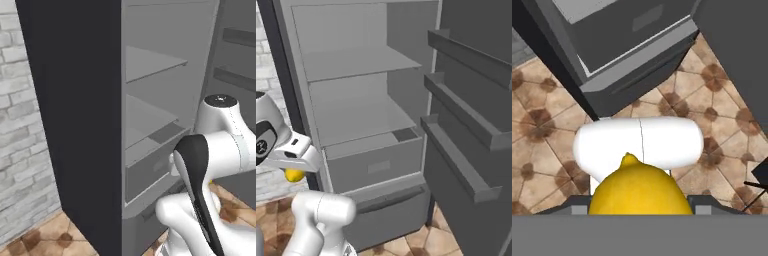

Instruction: Retrieve a lemon from the fridge and place it on the cutting board with the fish.

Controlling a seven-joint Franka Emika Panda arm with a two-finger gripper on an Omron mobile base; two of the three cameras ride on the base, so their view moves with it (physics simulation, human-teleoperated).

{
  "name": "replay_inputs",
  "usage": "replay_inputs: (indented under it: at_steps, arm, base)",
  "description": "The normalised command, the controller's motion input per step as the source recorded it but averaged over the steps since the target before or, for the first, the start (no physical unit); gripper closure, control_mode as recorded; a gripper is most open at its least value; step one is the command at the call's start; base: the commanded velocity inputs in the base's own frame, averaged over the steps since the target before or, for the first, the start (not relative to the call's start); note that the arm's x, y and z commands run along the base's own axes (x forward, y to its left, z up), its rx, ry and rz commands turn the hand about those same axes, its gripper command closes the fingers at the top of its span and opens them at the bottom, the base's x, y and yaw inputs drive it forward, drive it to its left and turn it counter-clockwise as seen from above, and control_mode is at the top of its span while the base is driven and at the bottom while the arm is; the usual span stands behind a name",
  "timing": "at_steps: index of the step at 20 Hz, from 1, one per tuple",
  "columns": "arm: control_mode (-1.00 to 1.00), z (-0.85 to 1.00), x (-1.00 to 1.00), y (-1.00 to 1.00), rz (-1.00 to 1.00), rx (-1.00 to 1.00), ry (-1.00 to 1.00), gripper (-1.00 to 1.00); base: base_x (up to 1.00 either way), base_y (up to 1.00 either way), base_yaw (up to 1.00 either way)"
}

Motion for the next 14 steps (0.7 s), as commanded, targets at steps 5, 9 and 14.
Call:
replay_inputs:
  at_steps: [5, 9, 14]
  arm:
    - [1.0, 0.0, 0.0, 0.0, 0.0, 0.0, 0.0, 1.0]
    - [1.0, 0.0, 0.0, 0.0, 0.0, 0.0, 0.0, 1.0]
    - [1.0, 0.0, 0.0, 0.0, 0.0, 0.0, 0.0, 1.0]
  base:
    - [-0.83, -0.42, -0.49]
    - [-0.69, -0.23, -0.64]
    - [-0.56, 0.0, -0.78]
